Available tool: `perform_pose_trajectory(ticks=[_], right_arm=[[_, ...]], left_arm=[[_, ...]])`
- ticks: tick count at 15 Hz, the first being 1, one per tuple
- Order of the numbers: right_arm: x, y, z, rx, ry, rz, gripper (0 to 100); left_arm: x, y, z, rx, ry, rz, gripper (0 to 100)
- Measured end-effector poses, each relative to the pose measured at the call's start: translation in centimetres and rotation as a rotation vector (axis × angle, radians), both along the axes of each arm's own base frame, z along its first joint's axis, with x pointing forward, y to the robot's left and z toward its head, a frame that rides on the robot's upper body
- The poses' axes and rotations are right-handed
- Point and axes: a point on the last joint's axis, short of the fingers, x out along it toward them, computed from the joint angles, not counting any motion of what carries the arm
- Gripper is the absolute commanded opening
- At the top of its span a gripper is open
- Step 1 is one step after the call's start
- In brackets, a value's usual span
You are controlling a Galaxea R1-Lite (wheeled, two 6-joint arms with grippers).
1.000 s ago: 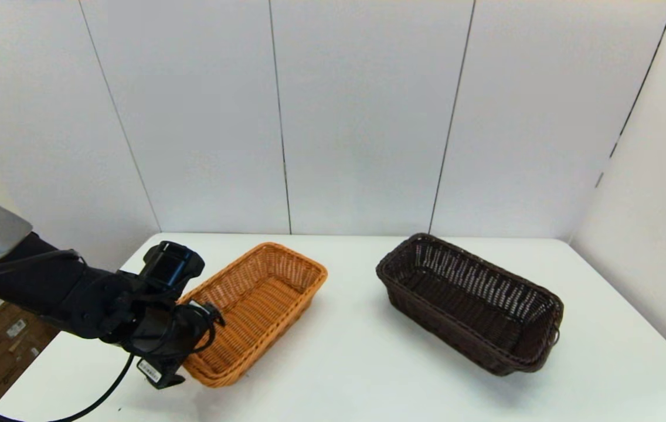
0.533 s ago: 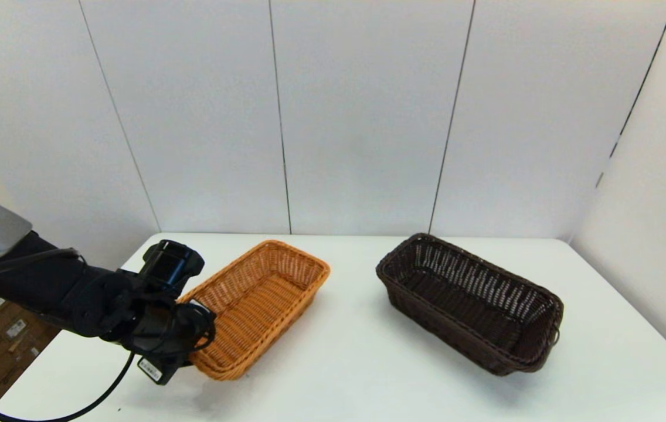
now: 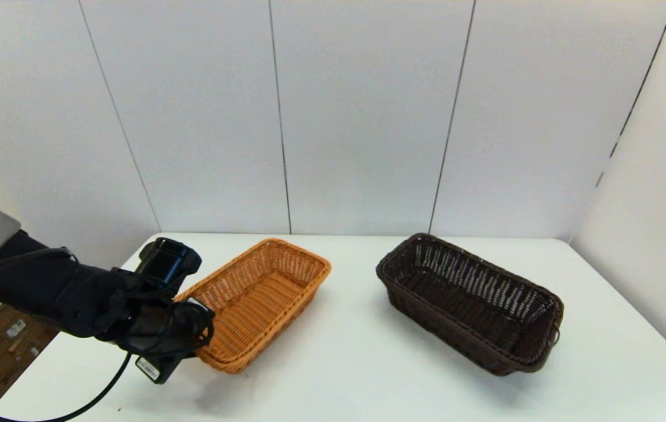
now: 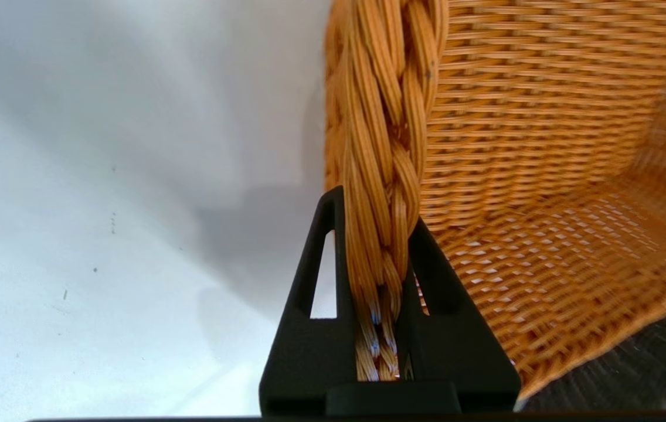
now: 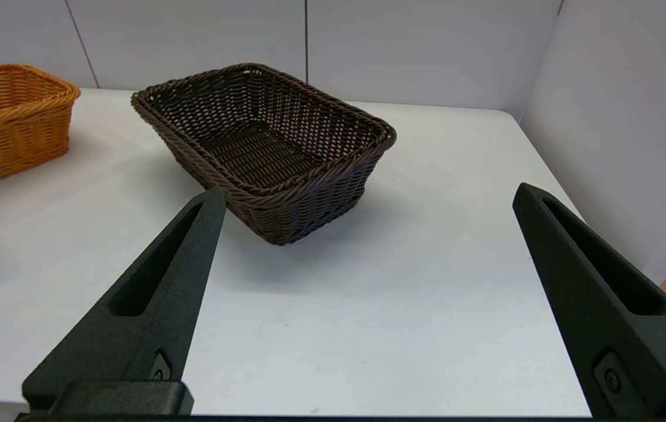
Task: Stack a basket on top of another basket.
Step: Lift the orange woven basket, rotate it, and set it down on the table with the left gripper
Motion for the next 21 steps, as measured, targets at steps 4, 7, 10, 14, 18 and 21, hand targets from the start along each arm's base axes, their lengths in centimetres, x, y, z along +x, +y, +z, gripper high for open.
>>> perform_pose_trajectory(ticks=[4,7,10,14,18,21], right_arm=[[0.0,0.0,0.0,0.000,0.000,0.000,100],[0.0,0.0,0.0,0.000,0.000,0.000,100],[0.0,0.0,0.0,0.000,0.000,0.000,100],[0.0,0.0,0.0,0.000,-0.001,0.000,100],[0.0,0.0,0.0,0.000,-0.001,0.000,100],[0.0,0.0,0.0,0.000,-0.001,0.000,100]], left_arm=[[-1.0,0.1,2.6,-0.076,-0.056,-0.047,0],[-2.3,0.2,5.0,-0.128,-0.112,-0.104,0],[-3.9,0.5,7.1,-0.171,-0.157,-0.187,0],[-5.7,0.7,7.3,-0.160,-0.182,-0.312,0],[-7.2,1.1,7.0,-0.150,-0.137,-0.480,0],[-7.6,1.4,6.7,-0.138,-0.106,-0.597,0]])
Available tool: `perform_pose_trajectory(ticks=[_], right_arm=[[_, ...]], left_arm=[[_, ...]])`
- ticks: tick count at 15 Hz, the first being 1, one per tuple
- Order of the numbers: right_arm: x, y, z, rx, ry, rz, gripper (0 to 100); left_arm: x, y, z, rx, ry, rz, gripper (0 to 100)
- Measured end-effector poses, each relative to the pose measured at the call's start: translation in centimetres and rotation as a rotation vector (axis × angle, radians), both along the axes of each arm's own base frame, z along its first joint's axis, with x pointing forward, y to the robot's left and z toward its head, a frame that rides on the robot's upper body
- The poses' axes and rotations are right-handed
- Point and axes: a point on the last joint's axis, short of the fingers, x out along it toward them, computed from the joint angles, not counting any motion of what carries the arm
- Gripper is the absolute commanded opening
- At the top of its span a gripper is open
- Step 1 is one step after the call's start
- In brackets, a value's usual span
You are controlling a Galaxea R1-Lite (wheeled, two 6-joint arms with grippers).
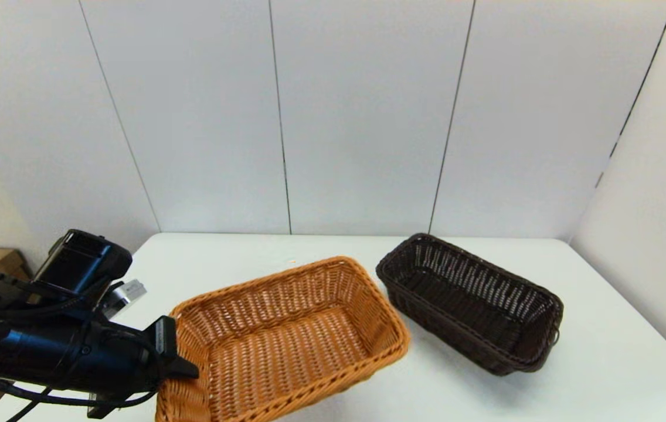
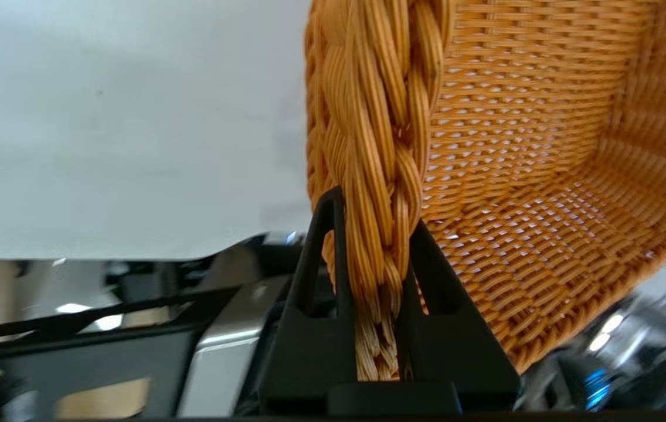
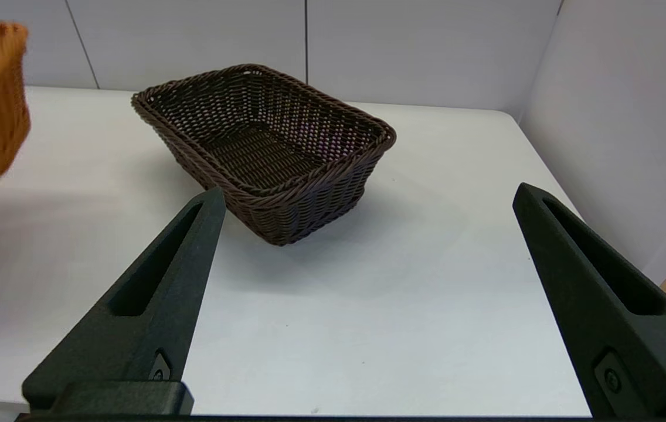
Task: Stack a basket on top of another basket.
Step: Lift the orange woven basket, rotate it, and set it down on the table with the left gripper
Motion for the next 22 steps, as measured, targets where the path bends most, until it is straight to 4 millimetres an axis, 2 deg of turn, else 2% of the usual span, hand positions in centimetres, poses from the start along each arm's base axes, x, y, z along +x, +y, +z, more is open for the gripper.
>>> perform_pose_trajectory(ticks=[5,12,18,22], right_arm=[[0.0,0.0,0.0,0.000,0.000,0.000,100],[0.0,0.0,0.0,0.000,0.000,0.000,100],[0.0,0.0,0.0,0.000,0.000,-0.001,100],[0.0,0.0,0.0,0.000,0.000,0.000,100]], left_arm=[[-0.2,0.4,-0.6,0.027,0.032,-0.148,0],[2.9,1.4,-0.7,0.044,0.060,-0.255,0],[5.1,-0.1,-0.5,0.026,0.069,-0.331,0],[6.6,-1.5,-1.2,0.031,0.071,-0.383,0]])
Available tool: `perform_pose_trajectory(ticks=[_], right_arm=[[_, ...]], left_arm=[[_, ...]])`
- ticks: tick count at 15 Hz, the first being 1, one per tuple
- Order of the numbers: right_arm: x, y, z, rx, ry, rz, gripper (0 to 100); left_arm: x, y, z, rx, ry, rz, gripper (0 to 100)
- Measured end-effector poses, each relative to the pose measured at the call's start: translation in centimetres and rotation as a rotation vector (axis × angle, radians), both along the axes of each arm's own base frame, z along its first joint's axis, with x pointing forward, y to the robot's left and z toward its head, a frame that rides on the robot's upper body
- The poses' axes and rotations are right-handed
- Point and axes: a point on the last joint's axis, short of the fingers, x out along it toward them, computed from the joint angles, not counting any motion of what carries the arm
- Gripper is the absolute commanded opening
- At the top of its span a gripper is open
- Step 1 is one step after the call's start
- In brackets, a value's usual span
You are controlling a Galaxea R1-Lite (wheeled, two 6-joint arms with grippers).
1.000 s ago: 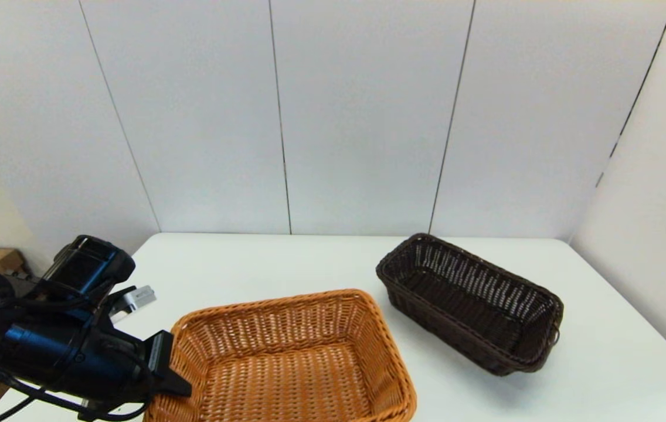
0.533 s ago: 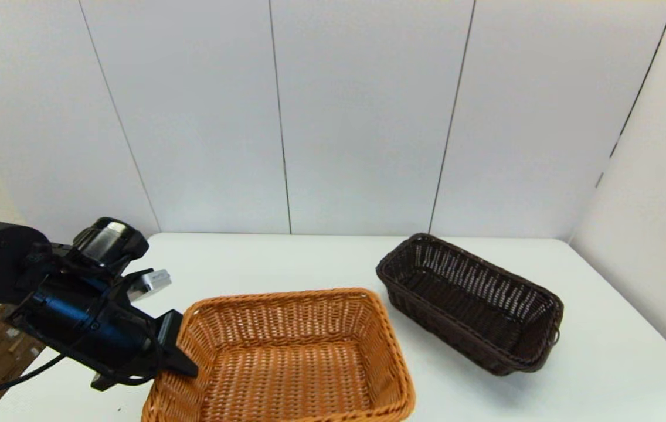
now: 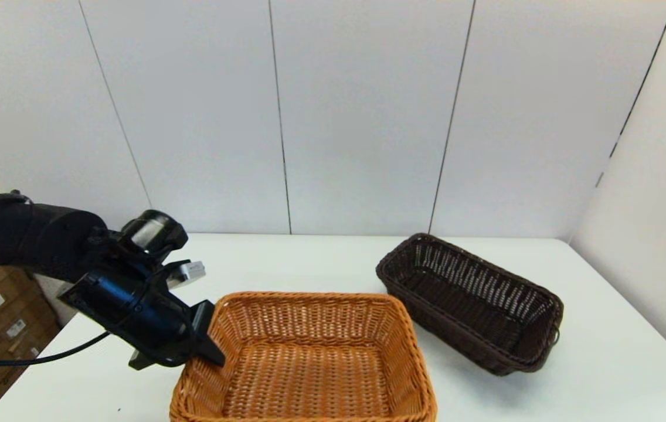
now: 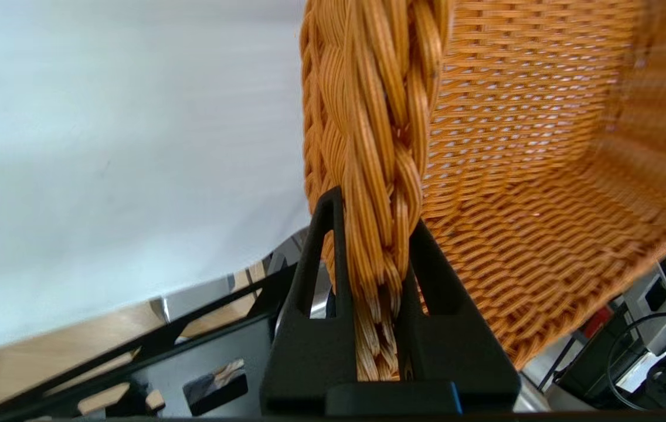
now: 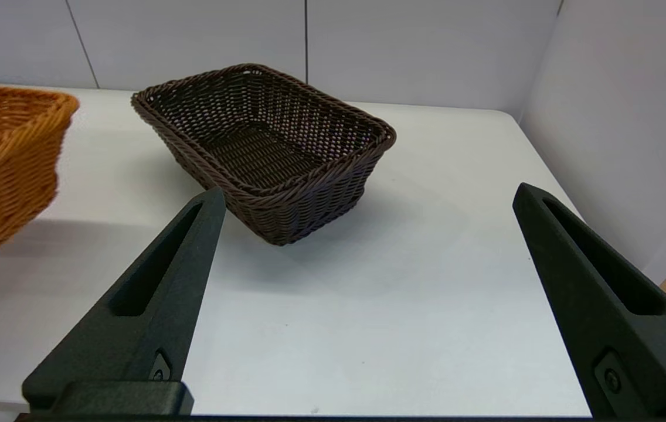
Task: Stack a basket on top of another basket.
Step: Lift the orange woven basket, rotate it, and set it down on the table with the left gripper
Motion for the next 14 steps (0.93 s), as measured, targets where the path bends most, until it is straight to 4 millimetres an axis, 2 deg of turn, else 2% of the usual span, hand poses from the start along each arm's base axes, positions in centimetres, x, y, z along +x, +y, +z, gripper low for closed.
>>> perform_pose_trajectory(ticks=[9,14], right_arm=[[0.0,0.0,0.0,0.000,0.000,0.000,100],[0.0,0.0,0.0,0.000,0.001,0.001,100]], left_arm=[[2.5,-1.5,-2.3,0.007,-0.017,-0.046,0],[2.6,-2.3,-3.2,0.026,-0.020,-0.067,0]])
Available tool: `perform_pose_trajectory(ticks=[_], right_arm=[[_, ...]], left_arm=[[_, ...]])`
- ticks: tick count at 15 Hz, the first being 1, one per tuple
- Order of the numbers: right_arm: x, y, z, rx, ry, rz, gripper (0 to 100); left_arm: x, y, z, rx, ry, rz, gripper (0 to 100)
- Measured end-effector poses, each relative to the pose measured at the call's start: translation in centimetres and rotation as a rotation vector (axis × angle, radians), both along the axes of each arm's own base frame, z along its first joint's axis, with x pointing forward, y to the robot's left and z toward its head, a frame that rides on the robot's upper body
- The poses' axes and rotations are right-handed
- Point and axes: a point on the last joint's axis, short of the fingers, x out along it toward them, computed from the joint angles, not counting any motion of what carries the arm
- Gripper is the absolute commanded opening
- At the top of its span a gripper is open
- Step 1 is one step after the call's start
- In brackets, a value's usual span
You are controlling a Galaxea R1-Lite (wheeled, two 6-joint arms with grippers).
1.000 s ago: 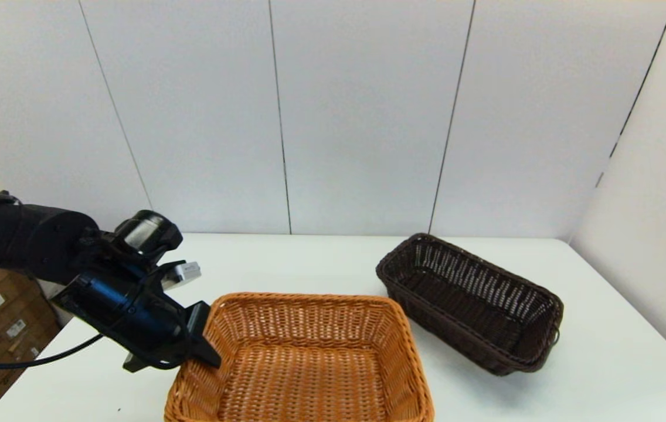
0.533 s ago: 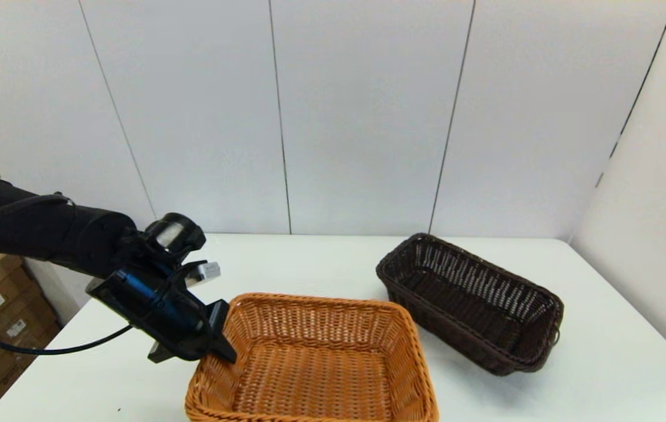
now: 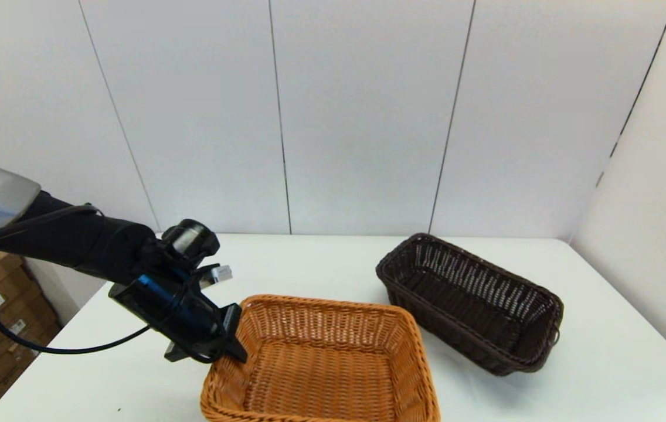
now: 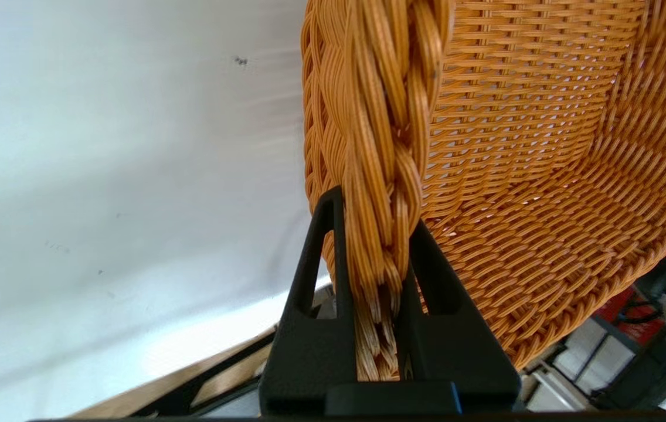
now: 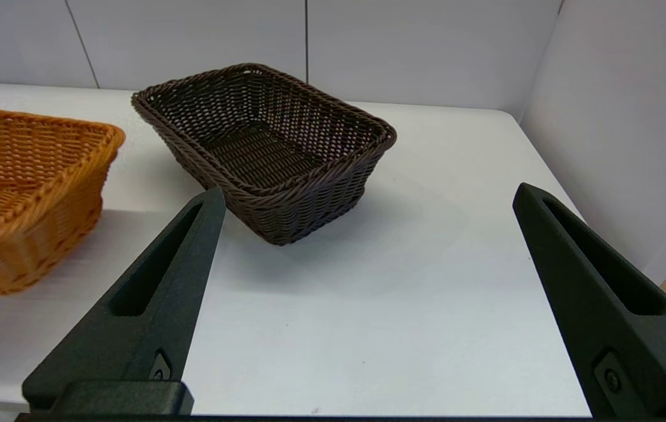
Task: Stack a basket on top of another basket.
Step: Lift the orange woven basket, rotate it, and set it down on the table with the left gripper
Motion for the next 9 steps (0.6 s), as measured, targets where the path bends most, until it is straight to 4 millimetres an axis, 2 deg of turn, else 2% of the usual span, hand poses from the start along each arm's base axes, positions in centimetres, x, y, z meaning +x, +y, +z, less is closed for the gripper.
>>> perform_pose_trajectory(ticks=[9], right_arm=[[0.00,0.00,-0.01,-0.002,0.000,0.000,100]], left_arm=[[0.37,-0.47,-0.65,0.008,0.007,0.007,0]])
